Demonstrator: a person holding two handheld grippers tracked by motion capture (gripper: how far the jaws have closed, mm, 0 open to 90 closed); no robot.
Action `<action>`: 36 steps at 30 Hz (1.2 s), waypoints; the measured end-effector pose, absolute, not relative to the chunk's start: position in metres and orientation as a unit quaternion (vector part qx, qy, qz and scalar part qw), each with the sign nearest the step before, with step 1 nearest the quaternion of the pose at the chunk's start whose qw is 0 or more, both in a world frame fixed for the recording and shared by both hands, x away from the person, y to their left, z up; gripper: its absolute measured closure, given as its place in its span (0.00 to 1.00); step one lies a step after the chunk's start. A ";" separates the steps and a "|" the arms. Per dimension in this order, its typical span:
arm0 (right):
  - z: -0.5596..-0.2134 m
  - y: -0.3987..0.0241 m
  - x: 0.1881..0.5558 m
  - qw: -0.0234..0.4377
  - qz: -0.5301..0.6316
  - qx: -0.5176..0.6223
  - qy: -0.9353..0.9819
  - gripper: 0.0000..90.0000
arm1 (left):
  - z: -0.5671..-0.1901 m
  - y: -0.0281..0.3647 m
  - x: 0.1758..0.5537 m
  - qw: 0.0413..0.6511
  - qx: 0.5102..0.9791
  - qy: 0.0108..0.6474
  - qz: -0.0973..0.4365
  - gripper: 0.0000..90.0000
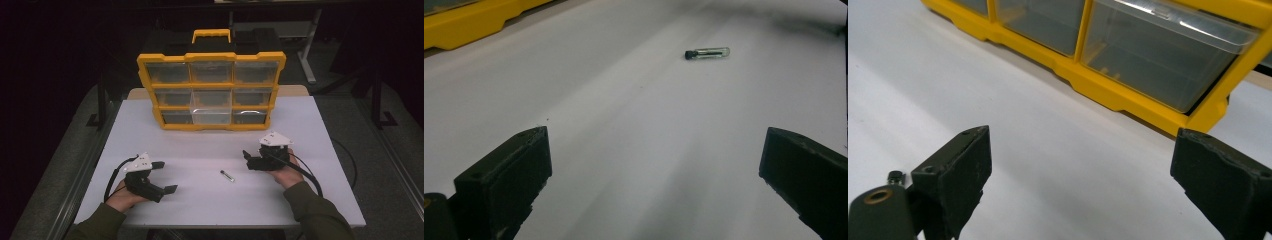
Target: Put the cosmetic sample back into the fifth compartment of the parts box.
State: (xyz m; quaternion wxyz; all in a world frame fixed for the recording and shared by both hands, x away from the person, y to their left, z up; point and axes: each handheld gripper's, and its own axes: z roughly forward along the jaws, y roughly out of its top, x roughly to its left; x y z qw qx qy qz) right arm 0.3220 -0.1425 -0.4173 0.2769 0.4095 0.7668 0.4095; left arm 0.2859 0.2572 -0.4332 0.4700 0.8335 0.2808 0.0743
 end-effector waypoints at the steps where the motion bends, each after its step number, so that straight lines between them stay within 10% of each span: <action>1: -0.418 -0.144 0.320 0.276 0.414 0.412 0.763 0.10 | -0.433 0.257 0.286 0.470 0.834 0.281 0.074 0.00; 36: -0.440 -0.177 0.268 0.257 0.439 0.403 0.761 0.10 | -0.431 0.254 0.288 0.475 0.833 0.271 0.087 0.00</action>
